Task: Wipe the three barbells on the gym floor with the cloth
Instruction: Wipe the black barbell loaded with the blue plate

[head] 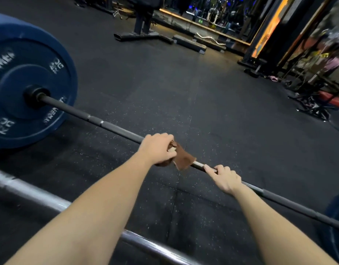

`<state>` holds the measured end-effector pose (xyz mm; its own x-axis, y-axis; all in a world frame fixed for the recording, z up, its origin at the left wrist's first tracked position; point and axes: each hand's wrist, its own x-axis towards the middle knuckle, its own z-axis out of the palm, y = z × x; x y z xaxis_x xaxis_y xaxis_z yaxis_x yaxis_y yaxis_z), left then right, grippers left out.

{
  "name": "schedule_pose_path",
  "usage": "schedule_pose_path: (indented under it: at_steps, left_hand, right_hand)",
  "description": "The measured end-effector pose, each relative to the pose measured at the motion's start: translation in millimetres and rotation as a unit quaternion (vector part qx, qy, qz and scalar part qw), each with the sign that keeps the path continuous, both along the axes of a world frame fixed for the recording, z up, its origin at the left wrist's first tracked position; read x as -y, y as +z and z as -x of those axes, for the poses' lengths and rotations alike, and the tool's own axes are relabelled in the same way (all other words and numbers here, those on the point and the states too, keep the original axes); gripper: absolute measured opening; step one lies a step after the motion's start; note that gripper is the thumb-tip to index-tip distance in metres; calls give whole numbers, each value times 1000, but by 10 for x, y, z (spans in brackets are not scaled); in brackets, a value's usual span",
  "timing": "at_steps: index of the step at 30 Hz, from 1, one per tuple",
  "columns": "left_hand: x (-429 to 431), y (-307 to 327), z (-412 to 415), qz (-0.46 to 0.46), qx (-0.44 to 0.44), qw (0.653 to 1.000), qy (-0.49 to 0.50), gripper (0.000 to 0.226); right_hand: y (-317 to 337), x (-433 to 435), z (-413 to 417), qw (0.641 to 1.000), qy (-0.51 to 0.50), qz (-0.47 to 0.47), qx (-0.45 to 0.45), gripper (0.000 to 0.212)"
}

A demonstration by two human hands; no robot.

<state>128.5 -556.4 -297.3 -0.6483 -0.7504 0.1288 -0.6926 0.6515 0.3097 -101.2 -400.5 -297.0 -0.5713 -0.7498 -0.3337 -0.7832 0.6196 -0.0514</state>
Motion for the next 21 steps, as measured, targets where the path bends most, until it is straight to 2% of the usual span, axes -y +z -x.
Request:
schedule_pose_path:
  at_steps: [4, 8, 10, 12, 14, 17, 21]
  left_hand:
    - [74, -62, -145, -12, -24, 998, 57, 30]
    - [-267, -192, 197, 17, -65, 997, 22, 54]
    - [-547, -259, 499, 37, -55, 997, -42, 49]
    - [-768, -264, 760, 41, -39, 996, -64, 41]
    - [-818, -208, 872, 15, -26, 999, -43, 37]
    - [-660, -99, 791, -36, -13, 999, -36, 33]
    - [-314, -25, 301, -34, 4, 999, 38, 30]
  right_hand:
    - [-45, -31, -4, 999, 10, 34, -19, 69]
    - [-90, -36, 16, 999, 21, 36, -28, 72]
    - [-108, -45, 7, 998, 23, 47, -34, 70]
    - [-140, -51, 14, 997, 27, 52, -46, 62]
    - [-168, -68, 22, 996, 32, 58, -53, 56]
    - [-181, -87, 34, 996, 35, 71, -48, 61]
    - [-172, -100, 44, 995, 44, 79, -46, 68]
